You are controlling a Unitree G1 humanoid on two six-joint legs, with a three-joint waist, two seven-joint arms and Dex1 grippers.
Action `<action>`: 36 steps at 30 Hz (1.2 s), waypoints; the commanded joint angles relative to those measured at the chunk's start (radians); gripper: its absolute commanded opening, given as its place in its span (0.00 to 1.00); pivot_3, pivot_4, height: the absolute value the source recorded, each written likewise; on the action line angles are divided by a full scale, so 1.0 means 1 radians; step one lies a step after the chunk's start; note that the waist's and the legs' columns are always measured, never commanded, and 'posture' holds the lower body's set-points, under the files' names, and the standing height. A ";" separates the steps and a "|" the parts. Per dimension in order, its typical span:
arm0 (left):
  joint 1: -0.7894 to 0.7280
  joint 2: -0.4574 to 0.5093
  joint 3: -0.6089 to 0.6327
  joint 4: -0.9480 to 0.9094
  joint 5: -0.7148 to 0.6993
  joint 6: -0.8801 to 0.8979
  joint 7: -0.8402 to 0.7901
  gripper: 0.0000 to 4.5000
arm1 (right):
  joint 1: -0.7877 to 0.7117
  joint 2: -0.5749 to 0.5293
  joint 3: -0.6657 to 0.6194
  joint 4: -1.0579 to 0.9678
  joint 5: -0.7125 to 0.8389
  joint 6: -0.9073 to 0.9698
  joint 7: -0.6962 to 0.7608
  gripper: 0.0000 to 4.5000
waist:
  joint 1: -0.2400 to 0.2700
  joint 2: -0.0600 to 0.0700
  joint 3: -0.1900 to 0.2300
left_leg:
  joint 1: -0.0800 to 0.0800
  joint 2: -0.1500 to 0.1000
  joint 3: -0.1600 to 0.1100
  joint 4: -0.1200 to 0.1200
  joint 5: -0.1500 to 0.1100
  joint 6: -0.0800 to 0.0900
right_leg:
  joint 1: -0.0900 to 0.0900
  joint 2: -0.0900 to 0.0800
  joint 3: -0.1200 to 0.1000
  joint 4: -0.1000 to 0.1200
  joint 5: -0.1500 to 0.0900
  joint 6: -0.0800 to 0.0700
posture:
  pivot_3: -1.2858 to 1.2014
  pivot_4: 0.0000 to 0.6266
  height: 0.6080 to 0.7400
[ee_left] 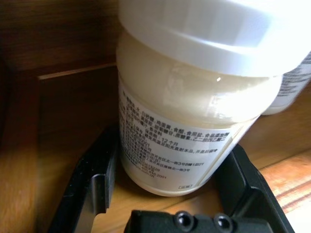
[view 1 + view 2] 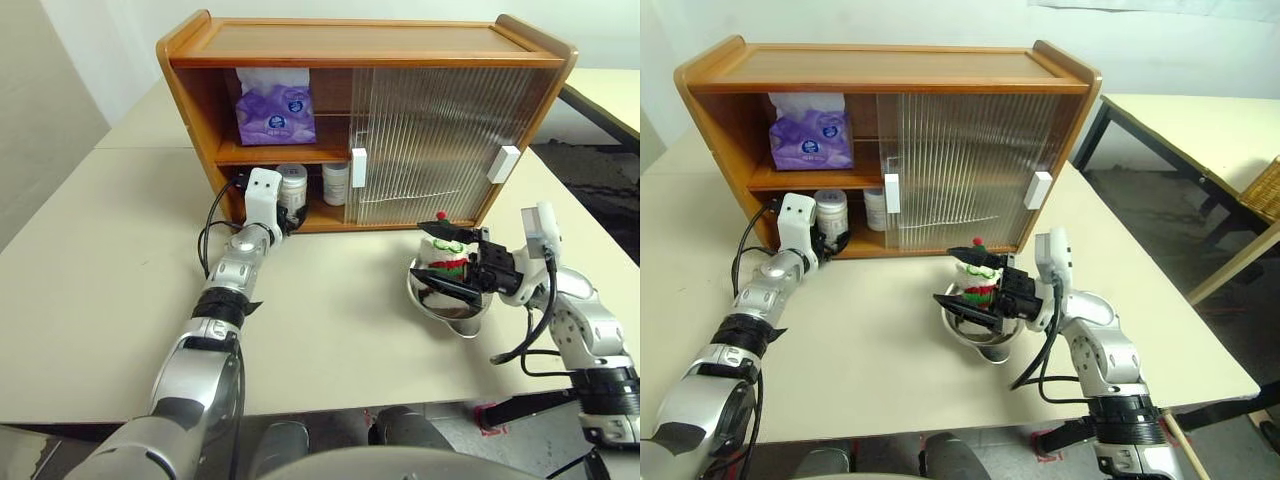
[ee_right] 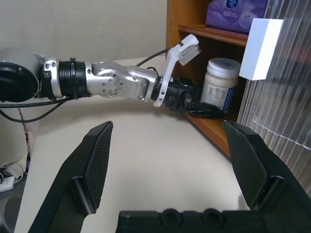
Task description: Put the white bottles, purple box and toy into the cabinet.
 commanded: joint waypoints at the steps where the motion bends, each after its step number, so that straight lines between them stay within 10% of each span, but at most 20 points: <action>1: -0.047 -0.007 0.014 0.074 0.006 -0.040 0.033 0.70 | 0.007 -0.006 -0.005 -0.012 -0.002 0.001 -0.004 1.00 | -0.001 0.000 0.000 | 0.000 0.000 0.000 0.000 0.000 0.000 | 0.000 0.000 0.000 0.000 0.000 0.000 | 0.47 0.00 1.00; 20: -0.145 -0.026 0.032 0.308 0.004 -0.135 0.091 0.70 | 0.024 -0.019 -0.013 -0.026 0.003 0.002 -0.006 1.00 | -0.011 -0.001 0.001 | 0.010 -0.002 0.000 0.000 0.000 0.008 | 0.010 0.000 0.000 0.000 -0.004 0.001 | 0.46 0.00 1.00; 23: -0.140 -0.031 0.032 0.304 0.003 -0.141 0.089 1.00 | 0.023 -0.018 -0.010 -0.025 0.000 -0.003 -0.008 1.00 | -0.013 -0.001 0.001 | 0.010 -0.002 0.000 0.000 0.000 0.008 | 0.011 0.000 0.000 0.000 -0.004 0.001 | 0.46 0.00 1.00; 36: 0.058 -0.015 0.007 -0.011 0.004 -0.068 0.031 1.00 | -0.003 -0.017 -0.011 0.001 -0.003 -0.009 -0.001 1.00 | -0.014 -0.001 0.001 | 0.009 -0.004 0.000 -0.002 0.000 0.008 | 0.010 0.000 0.000 -0.001 -0.006 0.000 | 0.47 0.00 1.00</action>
